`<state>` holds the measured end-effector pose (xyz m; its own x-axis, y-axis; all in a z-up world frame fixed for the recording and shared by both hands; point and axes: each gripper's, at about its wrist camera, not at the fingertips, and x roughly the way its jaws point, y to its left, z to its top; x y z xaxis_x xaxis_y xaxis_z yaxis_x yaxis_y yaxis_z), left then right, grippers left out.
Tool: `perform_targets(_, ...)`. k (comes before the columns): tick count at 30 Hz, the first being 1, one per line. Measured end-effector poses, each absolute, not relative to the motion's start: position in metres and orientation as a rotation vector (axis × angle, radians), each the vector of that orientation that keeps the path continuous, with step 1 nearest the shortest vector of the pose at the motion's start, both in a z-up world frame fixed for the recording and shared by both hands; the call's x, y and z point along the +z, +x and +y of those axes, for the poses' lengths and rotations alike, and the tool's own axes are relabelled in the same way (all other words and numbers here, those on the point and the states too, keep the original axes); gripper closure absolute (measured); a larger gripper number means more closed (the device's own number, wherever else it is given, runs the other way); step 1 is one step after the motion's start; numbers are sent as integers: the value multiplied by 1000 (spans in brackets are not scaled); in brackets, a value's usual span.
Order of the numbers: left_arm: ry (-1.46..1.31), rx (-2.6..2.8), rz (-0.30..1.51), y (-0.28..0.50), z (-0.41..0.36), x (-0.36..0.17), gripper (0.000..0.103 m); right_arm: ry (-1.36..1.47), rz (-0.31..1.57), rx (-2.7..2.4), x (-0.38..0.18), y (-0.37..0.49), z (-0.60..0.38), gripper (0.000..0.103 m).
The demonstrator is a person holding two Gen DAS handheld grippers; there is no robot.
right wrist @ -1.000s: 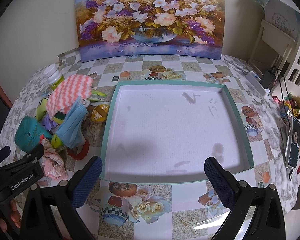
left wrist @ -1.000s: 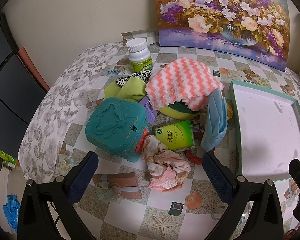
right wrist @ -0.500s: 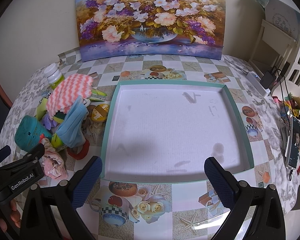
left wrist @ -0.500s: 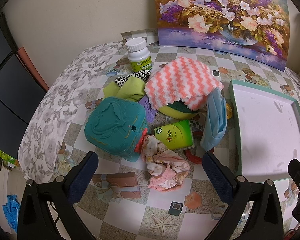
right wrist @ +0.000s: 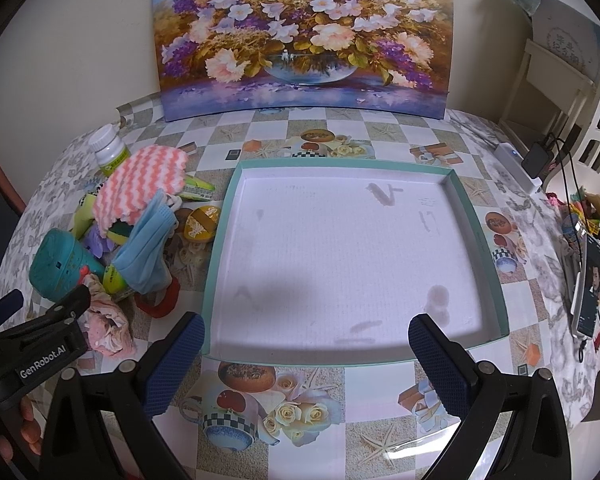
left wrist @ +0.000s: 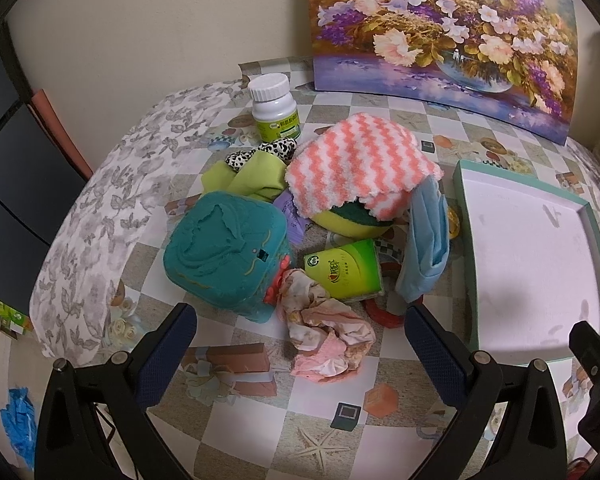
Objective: Organize soft objects
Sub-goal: 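Grasp the pink floral cloth with the left gripper while the right gripper grasps the blue mask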
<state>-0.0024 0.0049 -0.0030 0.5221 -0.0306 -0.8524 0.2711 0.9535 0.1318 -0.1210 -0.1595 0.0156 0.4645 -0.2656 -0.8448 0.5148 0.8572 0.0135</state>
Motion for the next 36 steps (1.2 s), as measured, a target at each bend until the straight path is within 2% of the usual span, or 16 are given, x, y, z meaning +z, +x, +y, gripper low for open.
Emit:
perform_targets(20, 179, -141, 1212, 25, 14, -42, 2, 401, 943, -303, 7, -81, -154, 0)
perform_targets(22, 188, -145, 1221, 26, 10, -45, 8, 415, 940, -263, 5, -75, -152, 0)
perform_targets(26, 204, -149, 1250, 29, 5, -54, 14, 436, 926, -204, 4, -63, -145, 4)
perform_targets(29, 191, -153, 1271, 30, 6, -57, 24, 460, 915, -156, 2, -53, -140, 6)
perform_targets(32, 169, -154, 1283, 32, 9, -60, 28, 465, 920, -118, -3, -42, -133, 17)
perform_targets(36, 141, -160, 1291, 36, 13, -60, 34, 459, 932, -81, -9, -29, -124, 24)
